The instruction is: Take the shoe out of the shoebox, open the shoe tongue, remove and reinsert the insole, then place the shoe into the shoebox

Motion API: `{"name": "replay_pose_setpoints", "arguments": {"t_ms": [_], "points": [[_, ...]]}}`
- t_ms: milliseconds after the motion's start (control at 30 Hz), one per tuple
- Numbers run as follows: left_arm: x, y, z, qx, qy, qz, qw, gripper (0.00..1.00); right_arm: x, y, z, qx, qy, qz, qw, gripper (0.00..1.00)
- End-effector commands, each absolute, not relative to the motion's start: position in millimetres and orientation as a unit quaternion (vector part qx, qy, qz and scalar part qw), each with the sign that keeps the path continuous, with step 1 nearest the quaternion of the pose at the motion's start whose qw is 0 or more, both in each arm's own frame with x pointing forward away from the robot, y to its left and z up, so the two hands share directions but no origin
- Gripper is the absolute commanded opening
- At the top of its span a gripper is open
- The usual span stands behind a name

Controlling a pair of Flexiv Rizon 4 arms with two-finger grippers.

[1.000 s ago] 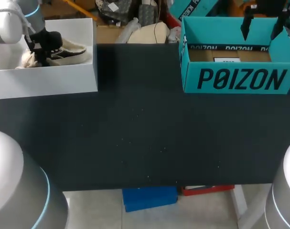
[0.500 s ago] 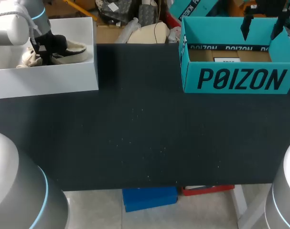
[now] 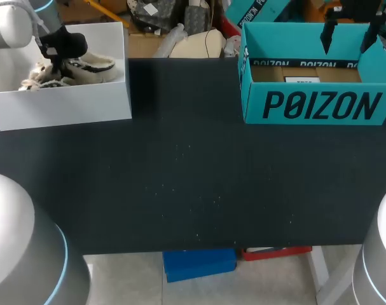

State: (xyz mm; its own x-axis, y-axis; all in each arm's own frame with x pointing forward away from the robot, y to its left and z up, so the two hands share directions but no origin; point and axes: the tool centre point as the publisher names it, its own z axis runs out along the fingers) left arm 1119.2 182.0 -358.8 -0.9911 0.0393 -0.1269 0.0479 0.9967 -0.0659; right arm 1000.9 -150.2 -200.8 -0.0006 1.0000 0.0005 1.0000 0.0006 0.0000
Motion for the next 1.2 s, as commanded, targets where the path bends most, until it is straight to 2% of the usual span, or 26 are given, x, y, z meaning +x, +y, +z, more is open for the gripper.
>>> {"name": "replay_pose_setpoints", "arguments": {"t_ms": [33,333,600,867,1200], "points": [[1105,176,-291,0.027,0.997,-0.014,0.077,0.0,1001,-150,-200,-0.707,-0.707,0.0,0.0,1.0],[1081,144,-192,0.035,0.992,0.007,0.12,0.0,1001,-150,-200,-0.707,-0.707,0.0,0.0,1.0],[1007,84,-133,0.025,0.991,-0.005,0.134,0.0,1001,-150,-200,-0.707,-0.707,0.0,0.0,1.0],[916,2,-155,0.043,0.995,-0.015,0.086,0.0,1001,-150,-200,-0.707,-0.707,0.0,0.0,1.0],[860,-79,-214,0.056,0.998,0.008,0.036,0.0,1001,-150,-200,-0.707,-0.707,0.0,0.0,1.0]]}}
